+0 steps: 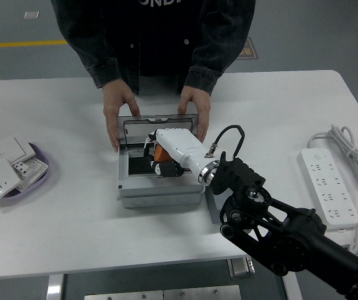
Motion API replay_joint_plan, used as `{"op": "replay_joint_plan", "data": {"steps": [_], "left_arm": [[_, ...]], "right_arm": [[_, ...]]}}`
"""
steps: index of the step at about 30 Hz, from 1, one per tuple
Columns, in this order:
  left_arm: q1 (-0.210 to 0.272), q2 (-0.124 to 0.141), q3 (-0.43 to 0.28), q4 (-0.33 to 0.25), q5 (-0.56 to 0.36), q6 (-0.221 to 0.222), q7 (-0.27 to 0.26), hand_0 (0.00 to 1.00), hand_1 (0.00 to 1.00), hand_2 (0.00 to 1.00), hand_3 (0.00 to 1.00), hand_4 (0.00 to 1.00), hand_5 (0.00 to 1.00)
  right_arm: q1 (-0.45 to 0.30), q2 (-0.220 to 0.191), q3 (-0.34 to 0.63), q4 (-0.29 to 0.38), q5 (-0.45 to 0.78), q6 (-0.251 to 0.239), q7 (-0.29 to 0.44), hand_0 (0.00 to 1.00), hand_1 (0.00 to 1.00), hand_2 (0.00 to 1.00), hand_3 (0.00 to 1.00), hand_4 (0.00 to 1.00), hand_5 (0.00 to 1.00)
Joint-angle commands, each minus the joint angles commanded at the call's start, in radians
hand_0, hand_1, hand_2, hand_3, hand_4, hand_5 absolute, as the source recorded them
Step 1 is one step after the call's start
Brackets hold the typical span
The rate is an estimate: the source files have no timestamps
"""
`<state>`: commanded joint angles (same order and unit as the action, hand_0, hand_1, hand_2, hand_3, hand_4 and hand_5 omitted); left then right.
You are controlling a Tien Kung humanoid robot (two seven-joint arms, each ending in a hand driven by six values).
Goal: Pick up the cylinder from the cube,place it in the box,flap close box
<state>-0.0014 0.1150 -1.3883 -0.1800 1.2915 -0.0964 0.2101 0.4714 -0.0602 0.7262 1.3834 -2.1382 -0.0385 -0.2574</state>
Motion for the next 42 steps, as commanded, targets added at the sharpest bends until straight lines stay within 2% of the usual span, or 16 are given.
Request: {"op": "replay_joint_plan", "data": {"steps": [5, 6, 11, 12, 17, 18, 23, 24, 29, 30, 35, 36, 41, 42], "left_arm": [[0.000, 0.000, 0.000, 0.000, 0.001, 0.000, 0.000, 0.639, 0.662, 0.574, 0.636, 0.726, 0.277], [0.000, 0.000, 0.000, 0.000, 0.001, 0.000, 0.000, 0.639, 0.662, 0.574, 0.637, 0.726, 0.277], [-0.001, 0.000, 0.000, 0.000, 0.003, -0.001, 0.000, 0.639, 0.662, 0.574, 0.637, 0.726, 0.277], [-0.002, 0.000, 0.000, 0.000, 0.003, -0.001, 0.000, 0.639, 0.662, 0.574, 0.637, 0.726, 0.276], [-0.004, 0.003, -0.002, 0.000, 0.004, 0.000, 0.000, 0.639, 0.662, 0.574, 0.637, 0.726, 0.276], [-0.003, 0.004, -0.003, 0.000, 0.005, 0.000, 0.001, 0.639, 0.662, 0.574, 0.637, 0.724, 0.274], [-0.004, 0.005, -0.003, 0.000, 0.006, 0.000, 0.002, 0.639, 0.662, 0.574, 0.637, 0.724, 0.274], [-0.004, 0.005, -0.003, 0.000, 0.005, 0.000, 0.001, 0.639, 0.662, 0.574, 0.636, 0.724, 0.273], [-0.006, 0.007, -0.003, 0.000, 0.006, -0.001, 0.001, 0.639, 0.662, 0.574, 0.636, 0.724, 0.273], [-0.007, 0.008, -0.003, 0.000, 0.006, -0.001, 0.001, 0.639, 0.662, 0.574, 0.636, 0.724, 0.272], [-0.007, 0.011, -0.006, 0.000, 0.011, -0.001, 0.003, 0.639, 0.662, 0.574, 0.636, 0.724, 0.272], [-0.007, 0.012, -0.007, 0.000, 0.012, -0.001, 0.003, 0.639, 0.662, 0.574, 0.636, 0.724, 0.272], [-0.009, 0.015, -0.008, 0.000, 0.016, -0.002, 0.003, 0.639, 0.662, 0.574, 0.636, 0.724, 0.272], [-0.009, 0.015, -0.008, 0.000, 0.016, -0.002, 0.003, 0.640, 0.662, 0.574, 0.636, 0.724, 0.273]], "right_arm": [[0.022, -0.005, -0.013, -0.009, -0.034, 0.008, 0.006, 0.031, 0.193, 0.285, 0.237, 0.002, 0.002], [0.024, -0.005, -0.014, -0.011, -0.037, 0.007, 0.011, 0.117, 0.249, 0.318, 0.293, 0.002, 0.002], [0.034, -0.004, -0.019, -0.028, -0.025, -0.026, 0.056, 0.117, 0.249, 0.318, 0.293, 0.002, 0.002], [0.035, -0.003, -0.020, -0.030, -0.022, -0.029, 0.061, 0.534, 0.512, 0.513, 0.531, 0.453, 0.002], [0.035, -0.001, -0.020, -0.044, -0.009, -0.039, 0.076, 0.534, 0.512, 0.513, 0.531, 0.453, 0.002], [0.035, -0.001, -0.020, -0.047, -0.005, -0.039, 0.078, 0.682, 0.645, 0.609, 0.667, 0.529, 0.002], [0.033, 0.001, -0.024, -0.055, 0.011, -0.041, 0.087, 0.682, 0.645, 0.609, 0.667, 0.529, 0.002], [0.033, 0.001, -0.025, -0.056, 0.015, -0.042, 0.089, 0.734, 0.666, 0.658, 0.692, 0.490, 0.131], [0.031, 0.001, -0.029, -0.063, 0.033, -0.043, 0.097, 0.734, 0.666, 0.658, 0.692, 0.490, 0.131], [0.030, 0.001, -0.030, -0.064, 0.037, -0.043, 0.098, 0.753, 0.667, 0.662, 0.692, 0.569, 0.253], [0.027, 0.001, -0.028, -0.066, 0.046, -0.042, 0.104, 0.753, 0.667, 0.662, 0.692, 0.569, 0.253], [0.027, 0.001, -0.028, -0.067, 0.047, -0.042, 0.105, 0.753, 0.667, 0.661, 0.692, 0.615, 0.244], [0.024, 0.003, -0.025, -0.069, 0.050, -0.035, 0.108, 0.753, 0.667, 0.661, 0.692, 0.615, 0.244], [0.024, 0.003, -0.025, -0.069, 0.050, -0.033, 0.109, 0.752, 0.663, 0.658, 0.693, 0.688, 0.269]]}}
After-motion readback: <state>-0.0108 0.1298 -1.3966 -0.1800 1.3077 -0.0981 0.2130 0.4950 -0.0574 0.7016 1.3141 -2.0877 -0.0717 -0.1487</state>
